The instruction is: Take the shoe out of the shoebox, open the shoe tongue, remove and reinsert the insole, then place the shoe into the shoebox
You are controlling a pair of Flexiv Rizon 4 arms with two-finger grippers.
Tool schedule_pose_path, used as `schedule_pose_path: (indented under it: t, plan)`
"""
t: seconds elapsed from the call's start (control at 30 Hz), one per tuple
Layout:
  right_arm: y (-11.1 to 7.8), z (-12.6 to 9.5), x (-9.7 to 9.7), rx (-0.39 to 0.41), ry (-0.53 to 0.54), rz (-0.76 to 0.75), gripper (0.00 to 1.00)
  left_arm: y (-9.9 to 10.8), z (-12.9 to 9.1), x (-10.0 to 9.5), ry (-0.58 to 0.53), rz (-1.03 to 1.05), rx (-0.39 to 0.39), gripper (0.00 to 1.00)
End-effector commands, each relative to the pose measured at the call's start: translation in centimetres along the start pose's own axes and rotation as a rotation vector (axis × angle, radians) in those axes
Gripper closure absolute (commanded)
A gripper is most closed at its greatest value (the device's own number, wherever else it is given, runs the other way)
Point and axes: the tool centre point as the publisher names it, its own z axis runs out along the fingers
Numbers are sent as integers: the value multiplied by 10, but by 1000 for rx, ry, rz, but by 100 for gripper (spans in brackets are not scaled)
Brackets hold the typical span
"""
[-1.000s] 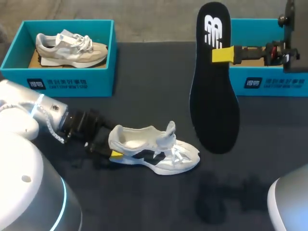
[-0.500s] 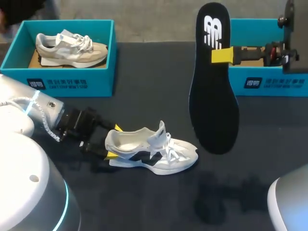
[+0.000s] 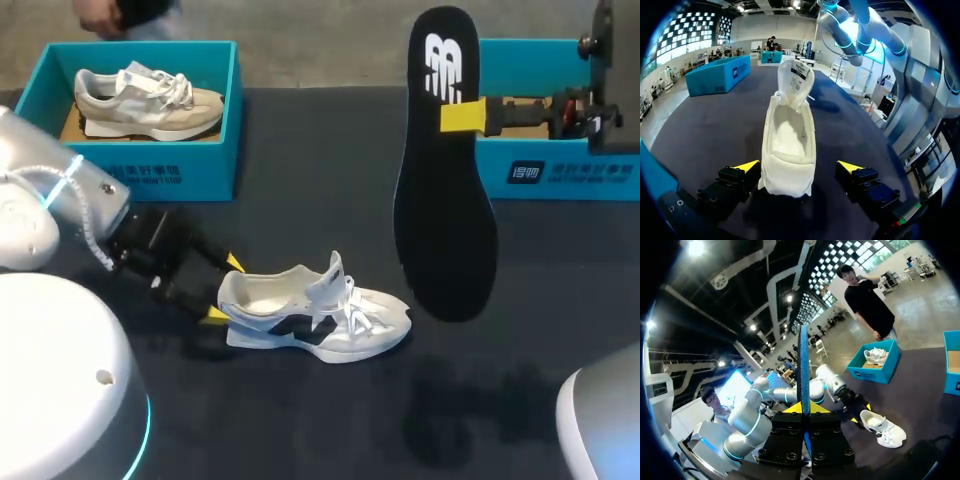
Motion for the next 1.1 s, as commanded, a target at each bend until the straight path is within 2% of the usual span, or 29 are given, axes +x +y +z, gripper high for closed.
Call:
schedule_pose_path:
  t: [0.03, 0.13, 0.73, 0.97, 1.1]
  plan:
    - [-1, 6, 5, -6, -8, 2, 100, -7, -11, -3, 30, -9, -82, 0]
    - [-1, 6, 5, -6, -8, 2, 100, -10, -17, -3, 25, -7, -140, 0]
    - [-1, 6, 5, -6, -8, 2, 100, -12, -21, -3, 20, 4, -126, 0]
    - [-1, 6, 5, -6, -8, 2, 100, -33, -28, 1, 44, -38, -310, 0]
    - [-1, 6, 5, -6, -8, 2, 100, -38, -32, 4, 61, -73, -404, 0]
